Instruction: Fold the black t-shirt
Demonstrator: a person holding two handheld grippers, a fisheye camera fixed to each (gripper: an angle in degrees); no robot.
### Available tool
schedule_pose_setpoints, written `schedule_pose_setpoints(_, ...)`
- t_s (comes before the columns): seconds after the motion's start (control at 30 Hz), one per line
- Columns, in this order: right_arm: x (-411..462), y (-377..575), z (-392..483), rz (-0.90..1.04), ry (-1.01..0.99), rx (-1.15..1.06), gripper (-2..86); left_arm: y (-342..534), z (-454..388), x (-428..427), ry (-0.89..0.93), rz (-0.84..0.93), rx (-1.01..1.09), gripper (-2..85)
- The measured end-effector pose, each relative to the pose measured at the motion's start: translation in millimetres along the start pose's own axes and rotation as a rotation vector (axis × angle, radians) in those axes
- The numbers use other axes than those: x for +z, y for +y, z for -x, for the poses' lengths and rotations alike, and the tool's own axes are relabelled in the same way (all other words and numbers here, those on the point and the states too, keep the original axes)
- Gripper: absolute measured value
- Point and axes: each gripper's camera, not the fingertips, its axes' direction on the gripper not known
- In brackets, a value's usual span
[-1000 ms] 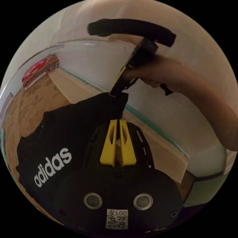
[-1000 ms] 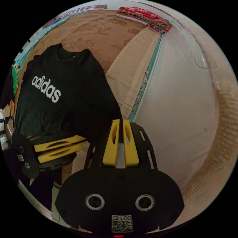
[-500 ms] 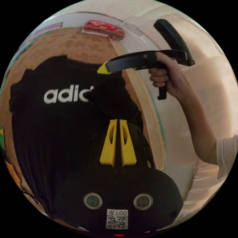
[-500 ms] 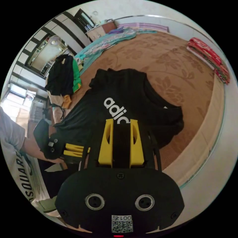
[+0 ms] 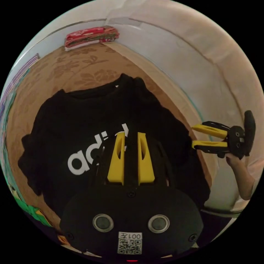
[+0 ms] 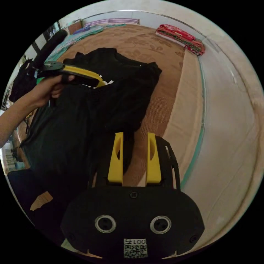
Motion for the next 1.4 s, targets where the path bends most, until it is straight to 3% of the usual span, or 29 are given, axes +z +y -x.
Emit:
schedule_pose_setpoints(0.13,18,1,3,-0.020,-0.027,0.018,5.9,-5,-5,19,-0.016,0.027,0.058,0.5)
schedule_pose_setpoints(0.27,19,35,-9,-0.045,0.013,0.121,3.0,0,2,7,0.008,-0.003,-0.045,-1.0)
schedule_pose_setpoints(0.5,7,54,-8,-0.129,0.015,0.041,6.5,-58,0,-9,0.027,-0.108,0.056,2.6)
schedule_pose_setpoints(0.67,33,41,-6,-0.070,0.005,-0.041,9.2,-146,9,37,0.147,0.026,0.174,5.1)
schedule_pose_setpoints(0.87,45,42,-10,-0.113,-0.100,-0.060,3.7,-200,14,55,0.373,0.047,0.207,2.4)
schedule_pose_setpoints(1.07,43,51,2,-0.153,-0.012,-0.067,2.0,-225,2,83,0.293,0.201,0.260,-0.7)
schedule_pose_setpoints(1.4,53,42,15,-0.143,0.075,-0.088,1.1,-242,-17,93,0.196,0.176,0.243,-0.9)
